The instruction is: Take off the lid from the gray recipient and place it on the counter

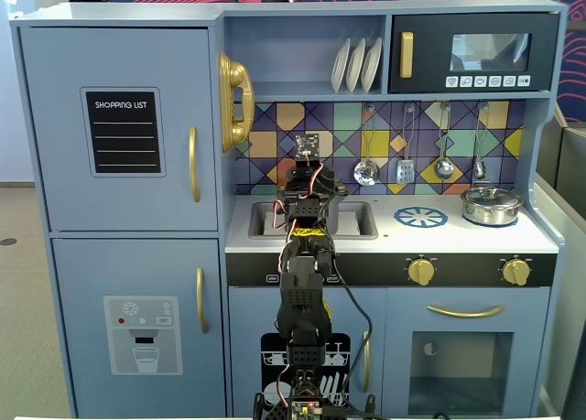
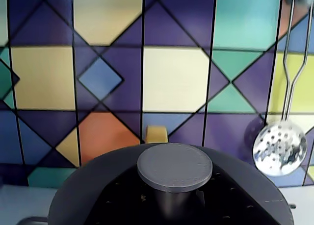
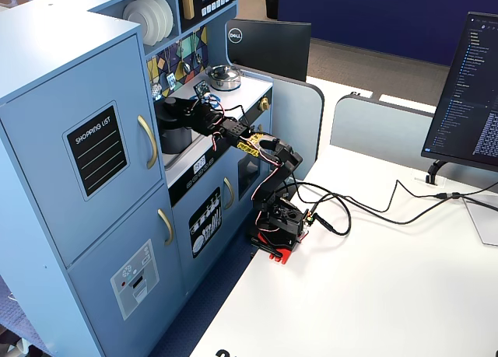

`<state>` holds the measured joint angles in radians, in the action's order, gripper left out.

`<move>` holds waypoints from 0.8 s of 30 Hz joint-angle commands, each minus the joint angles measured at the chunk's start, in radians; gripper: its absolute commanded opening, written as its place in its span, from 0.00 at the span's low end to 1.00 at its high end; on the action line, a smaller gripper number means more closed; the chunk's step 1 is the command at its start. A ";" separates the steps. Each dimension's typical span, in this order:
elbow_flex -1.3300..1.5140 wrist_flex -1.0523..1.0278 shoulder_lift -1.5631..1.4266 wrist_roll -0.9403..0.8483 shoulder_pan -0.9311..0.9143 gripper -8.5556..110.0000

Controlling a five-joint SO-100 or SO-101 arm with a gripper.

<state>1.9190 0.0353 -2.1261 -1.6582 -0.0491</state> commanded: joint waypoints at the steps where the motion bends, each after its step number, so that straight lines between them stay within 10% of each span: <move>1: -0.084 -0.018 -0.067 -0.002 -0.044 0.07; 24: 0.149 0.121 -0.097 0.091 -0.545 0.07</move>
<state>2.0525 0.0920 -2.1875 -1.5785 -0.5706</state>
